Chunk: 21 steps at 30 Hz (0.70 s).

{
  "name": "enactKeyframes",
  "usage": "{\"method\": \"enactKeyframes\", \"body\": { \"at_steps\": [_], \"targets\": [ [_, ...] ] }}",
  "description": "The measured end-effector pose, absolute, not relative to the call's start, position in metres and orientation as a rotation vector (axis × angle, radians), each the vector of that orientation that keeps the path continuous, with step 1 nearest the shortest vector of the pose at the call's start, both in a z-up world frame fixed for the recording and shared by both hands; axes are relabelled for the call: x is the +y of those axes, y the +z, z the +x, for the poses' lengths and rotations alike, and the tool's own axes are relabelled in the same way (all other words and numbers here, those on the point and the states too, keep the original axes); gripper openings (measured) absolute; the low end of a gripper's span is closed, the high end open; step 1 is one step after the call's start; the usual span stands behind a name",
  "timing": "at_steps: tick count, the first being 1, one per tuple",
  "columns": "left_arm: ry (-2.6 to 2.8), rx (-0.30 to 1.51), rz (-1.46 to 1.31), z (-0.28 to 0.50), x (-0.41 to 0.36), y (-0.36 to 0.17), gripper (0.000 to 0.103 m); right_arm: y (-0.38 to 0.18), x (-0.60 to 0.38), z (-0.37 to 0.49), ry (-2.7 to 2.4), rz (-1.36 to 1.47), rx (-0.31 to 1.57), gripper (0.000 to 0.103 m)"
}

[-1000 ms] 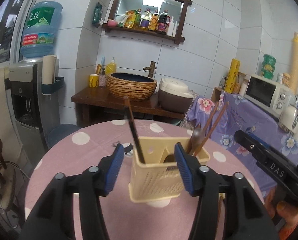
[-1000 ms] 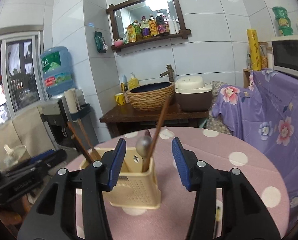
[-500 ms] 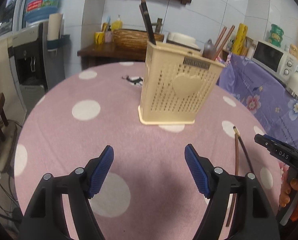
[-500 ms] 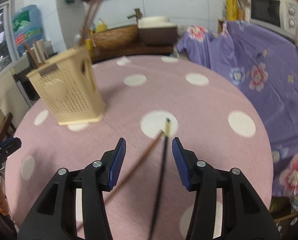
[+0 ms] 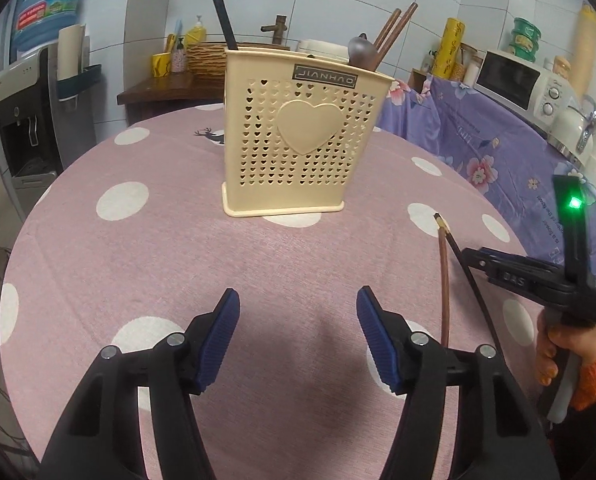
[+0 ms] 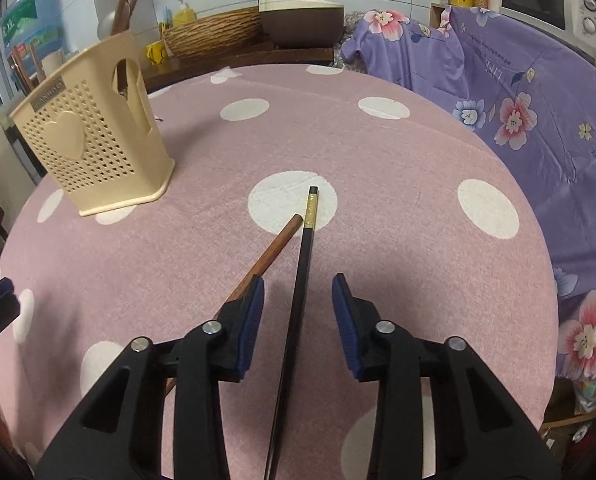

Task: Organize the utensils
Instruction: 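Close the right tool on the gold-tipped black chopstick while the left tool grasps a brown chopstick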

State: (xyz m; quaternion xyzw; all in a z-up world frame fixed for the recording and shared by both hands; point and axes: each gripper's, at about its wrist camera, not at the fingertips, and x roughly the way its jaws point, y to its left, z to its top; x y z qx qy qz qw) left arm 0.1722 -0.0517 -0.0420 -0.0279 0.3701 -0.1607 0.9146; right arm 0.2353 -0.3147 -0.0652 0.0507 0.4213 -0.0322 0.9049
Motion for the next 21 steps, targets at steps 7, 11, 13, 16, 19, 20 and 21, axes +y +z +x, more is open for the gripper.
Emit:
{"method": "enactKeyframes", "body": {
  "at_steps": [7,11,13,16,19,20,21],
  "targets": [
    [-0.330,0.776,-0.053,0.173,-0.054,-0.044,0.059,-0.074,-0.323,0.266,-0.095,0.114,0.907,0.022],
    [-0.352,0.791,-0.033,0.175,-0.065,-0.046,0.059,-0.075,-0.322,0.283,-0.104,0.100,0.904,0.019],
    [-0.373,0.798,-0.016,0.175,-0.074,-0.046,0.058,-0.075,-0.321,0.290,-0.116,0.088,0.897,0.012],
    [-0.409,0.807,0.020,0.177,-0.090,-0.046,0.057,-0.075,-0.326,0.294,-0.113,0.115,0.892,0.009],
    [-0.479,0.843,0.053,0.183,-0.114,-0.049,0.056,-0.075,-0.336,0.291,-0.087,0.189,0.889,0.008],
    [-0.501,0.856,0.060,0.185,-0.121,-0.050,0.055,-0.074,-0.340,0.288,-0.079,0.217,0.886,0.008],
    [-0.527,0.870,0.070,0.187,-0.129,-0.052,0.052,-0.073,-0.343,0.285,-0.077,0.236,0.878,0.008]
  ]
}}
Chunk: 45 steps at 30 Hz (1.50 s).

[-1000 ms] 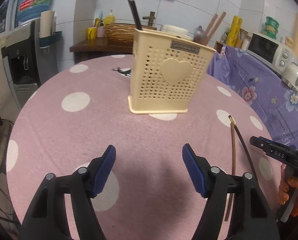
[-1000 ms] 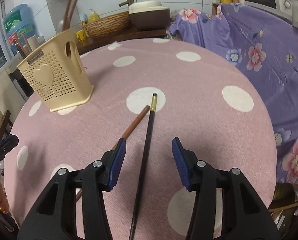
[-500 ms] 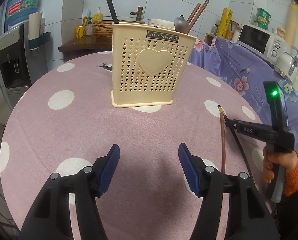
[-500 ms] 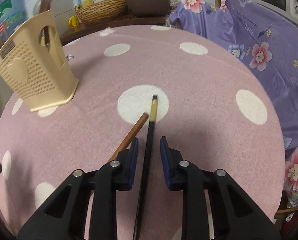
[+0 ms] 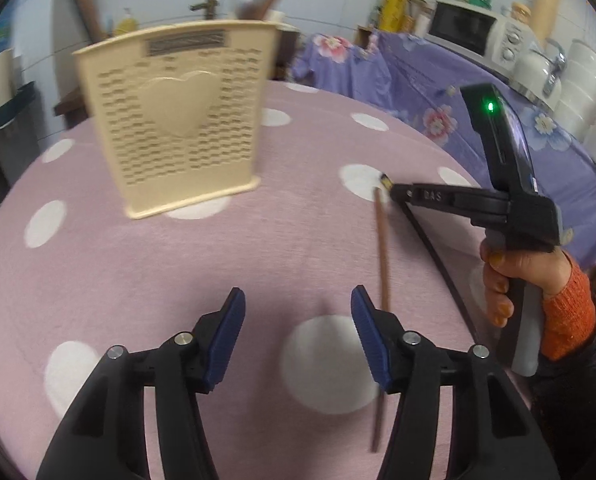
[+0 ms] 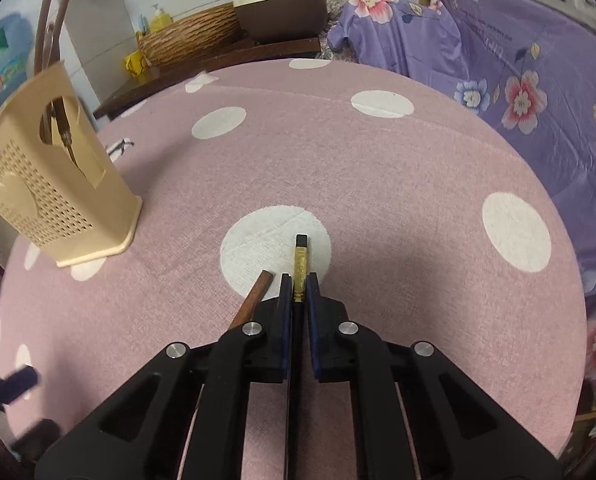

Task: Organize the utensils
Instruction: 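Close the right tool on the gold-tipped black chopstick while the left tool grasps a brown chopstick, then lift both chopsticks and lower them into the cream basket with both tools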

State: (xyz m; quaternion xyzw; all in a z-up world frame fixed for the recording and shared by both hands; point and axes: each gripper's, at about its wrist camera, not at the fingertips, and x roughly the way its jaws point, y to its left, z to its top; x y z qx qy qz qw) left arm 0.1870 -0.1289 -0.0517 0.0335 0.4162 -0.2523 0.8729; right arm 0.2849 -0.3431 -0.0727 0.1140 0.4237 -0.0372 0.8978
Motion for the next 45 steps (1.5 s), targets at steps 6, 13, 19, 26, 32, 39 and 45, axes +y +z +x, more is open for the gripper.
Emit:
{"method": "enactKeyframes", "body": {
  "at_steps": [6,13,19,26,32,39,45],
  "targets": [
    [-0.637,0.928,0.148,0.207,-0.182,-0.061,0.038,-0.044,-0.365,0.248,-0.082,0.312,0.762,0.008],
    [-0.628,0.961,0.214,0.238,-0.228,-0.077,0.020,-0.027,-0.375,0.223,-0.068,0.340,0.695,0.008],
    [-0.601,0.949,0.256,0.257,-0.249,-0.075,0.008,-0.028,-0.381,0.217,-0.072,0.353,0.684,0.008],
    [-0.575,0.928,0.276,0.262,-0.261,-0.075,0.008,-0.029,-0.382,0.216,-0.071,0.365,0.682,0.008],
    [-0.579,0.881,0.166,0.255,-0.237,-0.051,0.008,-0.022,-0.378,0.210,-0.045,0.367,0.658,0.008],
    [-0.569,0.650,-0.003,0.208,-0.161,0.022,0.008,0.009,-0.362,0.192,0.023,0.357,0.584,0.008],
    [-0.540,0.516,-0.058,0.164,-0.104,0.057,0.008,0.041,-0.343,0.169,0.096,0.339,0.508,0.008]
  ]
}}
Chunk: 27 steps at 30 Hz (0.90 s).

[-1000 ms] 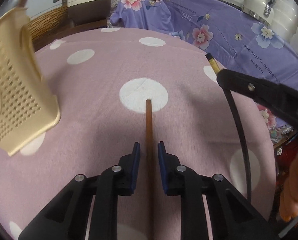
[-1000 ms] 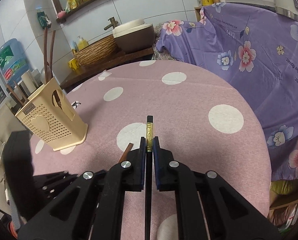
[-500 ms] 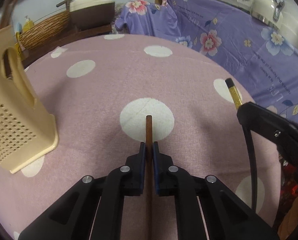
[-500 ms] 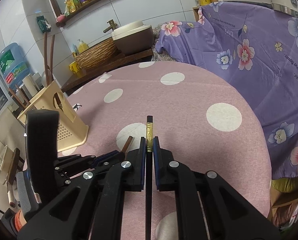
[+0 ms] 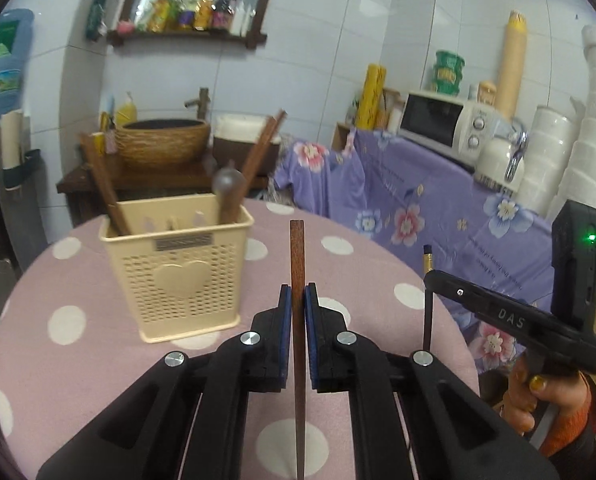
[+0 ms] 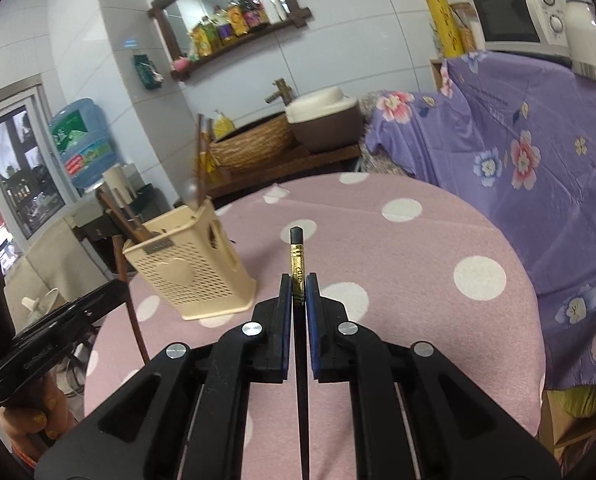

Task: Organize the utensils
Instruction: 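Lift both chopsticks and lower them into the cream basket with both tools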

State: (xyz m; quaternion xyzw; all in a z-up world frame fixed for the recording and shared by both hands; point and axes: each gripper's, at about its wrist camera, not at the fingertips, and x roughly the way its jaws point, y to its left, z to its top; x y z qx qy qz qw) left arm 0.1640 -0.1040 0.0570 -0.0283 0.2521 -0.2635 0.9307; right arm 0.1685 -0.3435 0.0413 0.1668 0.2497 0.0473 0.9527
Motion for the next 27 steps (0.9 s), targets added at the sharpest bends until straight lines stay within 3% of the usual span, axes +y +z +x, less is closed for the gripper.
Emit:
{"method": "enactKeyframes", "body": {
  "at_steps": [17,27],
  "targets": [
    [-0.471,0.456,-0.214,0.163,-0.037,0.070,0.008,0.072,-0.298,0.166,0.183,0.254,0.469,0.008],
    [-0.429,0.299,-0.213,0.196,-0.019,0.159,0.008,0.168,-0.259,0.207,0.262,0.182,0.330,0.008]
  ]
}}
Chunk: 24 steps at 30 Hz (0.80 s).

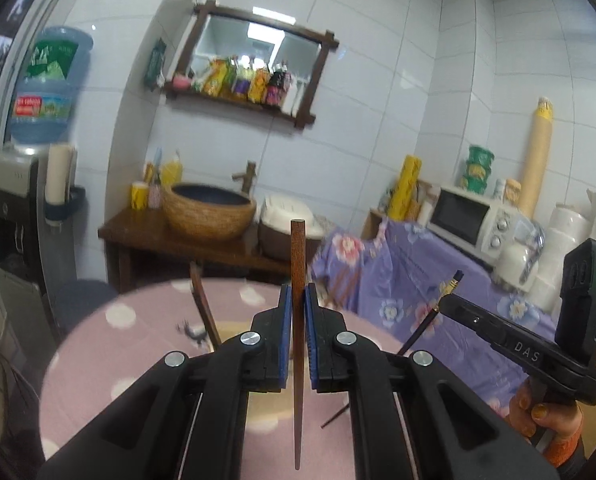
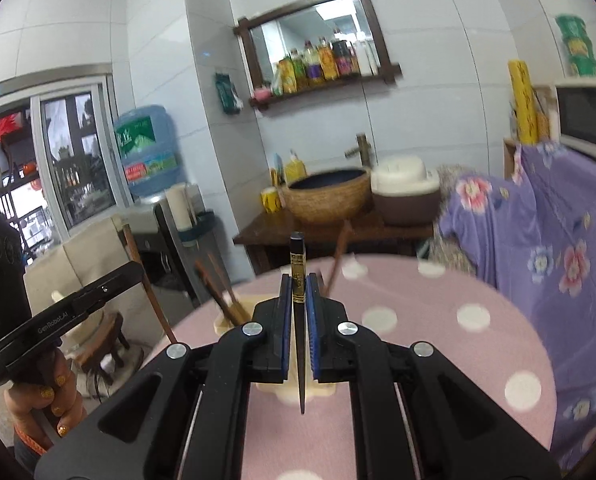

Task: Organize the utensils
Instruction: 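Lift both chopsticks and lower them into the cream basket with both tools, then open both tools to release the chopsticks and pull back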

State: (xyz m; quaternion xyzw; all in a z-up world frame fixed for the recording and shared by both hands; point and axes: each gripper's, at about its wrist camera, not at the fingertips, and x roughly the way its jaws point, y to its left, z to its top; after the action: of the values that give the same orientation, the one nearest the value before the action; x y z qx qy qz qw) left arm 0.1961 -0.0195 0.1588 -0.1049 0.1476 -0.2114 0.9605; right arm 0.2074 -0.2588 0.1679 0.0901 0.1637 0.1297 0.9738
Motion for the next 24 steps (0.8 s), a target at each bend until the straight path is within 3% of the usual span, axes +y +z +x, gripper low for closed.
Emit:
{"method": "enactKeyframes", "body": {
  "at_steps": [5,9,24],
  "targets": [
    [-0.382,0.235,-0.195,0.225,-0.015,0.210,0.008,0.235,-0.237,0.236,0.252,0.139,0.242,0.008],
    [-0.333,0.186,-0.193,0.247,-0.016,0.216,0.008,0.249,-0.224,0.258,0.216,0.112,0.208,0.008],
    [-0.299,0.349,-0.172,0.280,-0.035,0.111,0.008,0.134,-0.206,0.306,0.169,0.109,0.334,0.008]
  ]
}}
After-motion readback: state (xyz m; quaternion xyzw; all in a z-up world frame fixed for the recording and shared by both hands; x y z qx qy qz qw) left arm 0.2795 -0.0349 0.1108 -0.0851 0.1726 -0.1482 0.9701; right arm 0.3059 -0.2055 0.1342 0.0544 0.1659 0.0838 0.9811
